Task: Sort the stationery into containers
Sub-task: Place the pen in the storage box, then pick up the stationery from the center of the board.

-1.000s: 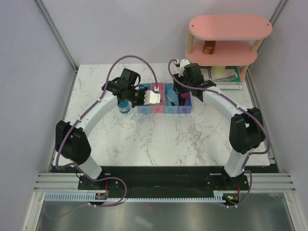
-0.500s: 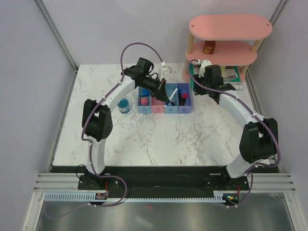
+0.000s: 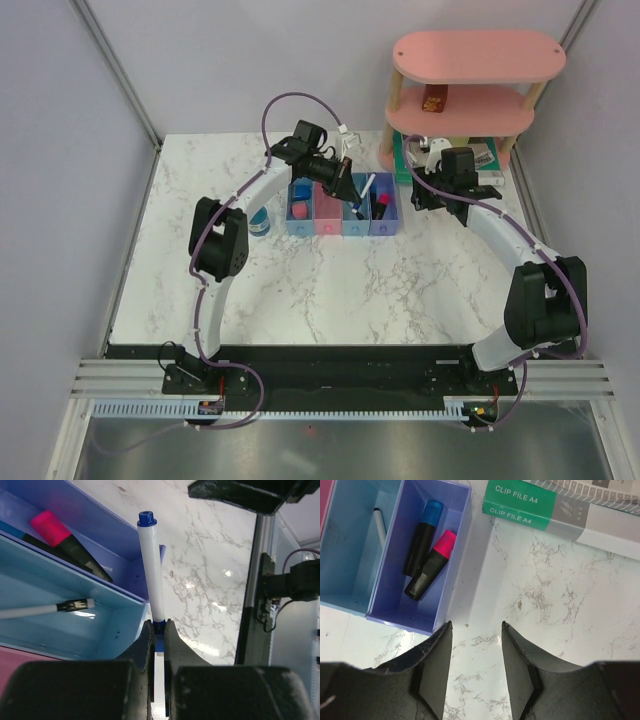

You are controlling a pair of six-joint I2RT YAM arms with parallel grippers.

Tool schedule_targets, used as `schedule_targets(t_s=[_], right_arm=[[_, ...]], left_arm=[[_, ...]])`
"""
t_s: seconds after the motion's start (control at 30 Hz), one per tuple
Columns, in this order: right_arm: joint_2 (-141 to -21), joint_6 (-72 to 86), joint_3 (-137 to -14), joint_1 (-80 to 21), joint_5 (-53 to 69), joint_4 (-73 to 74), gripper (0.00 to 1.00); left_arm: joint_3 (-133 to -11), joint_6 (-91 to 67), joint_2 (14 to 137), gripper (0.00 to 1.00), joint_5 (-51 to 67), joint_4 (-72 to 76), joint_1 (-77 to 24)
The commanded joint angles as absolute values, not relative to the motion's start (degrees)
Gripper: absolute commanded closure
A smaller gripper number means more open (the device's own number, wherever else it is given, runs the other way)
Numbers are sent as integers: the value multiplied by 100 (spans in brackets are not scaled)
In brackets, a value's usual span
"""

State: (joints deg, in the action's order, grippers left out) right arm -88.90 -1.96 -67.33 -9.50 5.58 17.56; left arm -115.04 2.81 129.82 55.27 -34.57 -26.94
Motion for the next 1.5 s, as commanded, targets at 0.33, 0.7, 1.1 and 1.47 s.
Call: schedule_targets(t_s=[0.33, 0.7, 1.1, 1.47], right_arm=[[-8657, -97, -6688, -914, 844, 1547, 48], [-8499, -44, -6583, -905, 844, 1521, 48], [-8359, -149, -6565, -897, 932, 1556, 46], [-8095, -263, -6460, -896, 1125, 1564, 38]], left_arm=[[-11602, 466, 13315, 91, 4641, -2944, -2584], [-11777, 501, 13474, 50, 4588, -2883, -2584], [-11953, 2936, 11948, 8, 4090, -4014, -2452], [-10820, 5967, 10916, 0, 1363, -6222, -1601]])
